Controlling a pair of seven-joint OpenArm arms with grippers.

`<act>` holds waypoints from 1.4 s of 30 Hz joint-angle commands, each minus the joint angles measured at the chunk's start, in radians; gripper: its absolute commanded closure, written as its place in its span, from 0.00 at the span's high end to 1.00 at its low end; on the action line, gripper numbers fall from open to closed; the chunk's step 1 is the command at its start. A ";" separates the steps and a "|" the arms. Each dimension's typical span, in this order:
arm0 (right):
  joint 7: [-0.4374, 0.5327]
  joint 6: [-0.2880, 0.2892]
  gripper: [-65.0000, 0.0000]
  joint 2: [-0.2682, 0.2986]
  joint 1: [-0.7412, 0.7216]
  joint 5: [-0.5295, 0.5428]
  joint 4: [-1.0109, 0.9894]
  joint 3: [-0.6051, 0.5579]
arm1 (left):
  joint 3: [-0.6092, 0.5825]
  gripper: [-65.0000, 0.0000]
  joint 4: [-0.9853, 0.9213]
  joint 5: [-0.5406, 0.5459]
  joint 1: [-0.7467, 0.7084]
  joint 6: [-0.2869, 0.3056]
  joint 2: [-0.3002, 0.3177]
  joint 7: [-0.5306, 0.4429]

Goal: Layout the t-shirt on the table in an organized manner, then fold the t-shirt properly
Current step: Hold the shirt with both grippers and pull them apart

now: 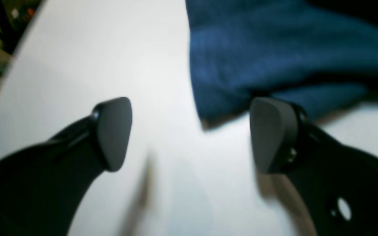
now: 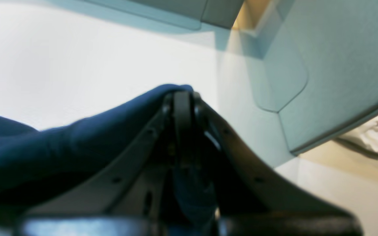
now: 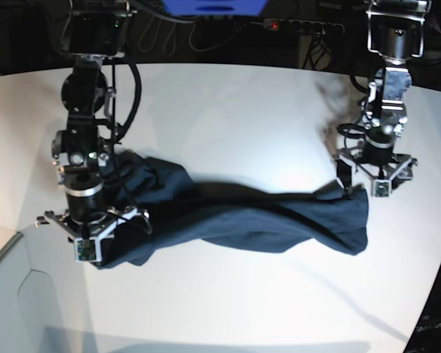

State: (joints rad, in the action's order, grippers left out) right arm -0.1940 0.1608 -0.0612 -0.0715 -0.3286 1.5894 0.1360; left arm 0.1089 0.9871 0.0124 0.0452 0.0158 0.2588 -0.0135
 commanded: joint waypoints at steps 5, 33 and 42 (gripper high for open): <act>0.032 -0.005 0.00 0.004 -0.020 0.004 0.018 0.000 | 0.005 0.83 0.013 0.073 0.031 -0.007 -0.011 -0.029; 0.032 -0.005 0.00 0.022 -0.007 0.004 0.018 0.001 | -0.007 0.51 -0.113 0.157 0.130 -0.007 -0.016 -0.030; 0.032 -0.005 0.00 0.025 -0.007 0.004 0.016 0.001 | -0.007 0.39 -0.132 0.157 0.149 -0.007 -0.016 -0.030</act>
State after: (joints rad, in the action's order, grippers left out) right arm -0.1902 0.1608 -0.0391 -0.0624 -0.3286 1.5894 0.1387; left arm 0.1009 0.8417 0.1692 0.1699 0.0082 0.2325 -0.0128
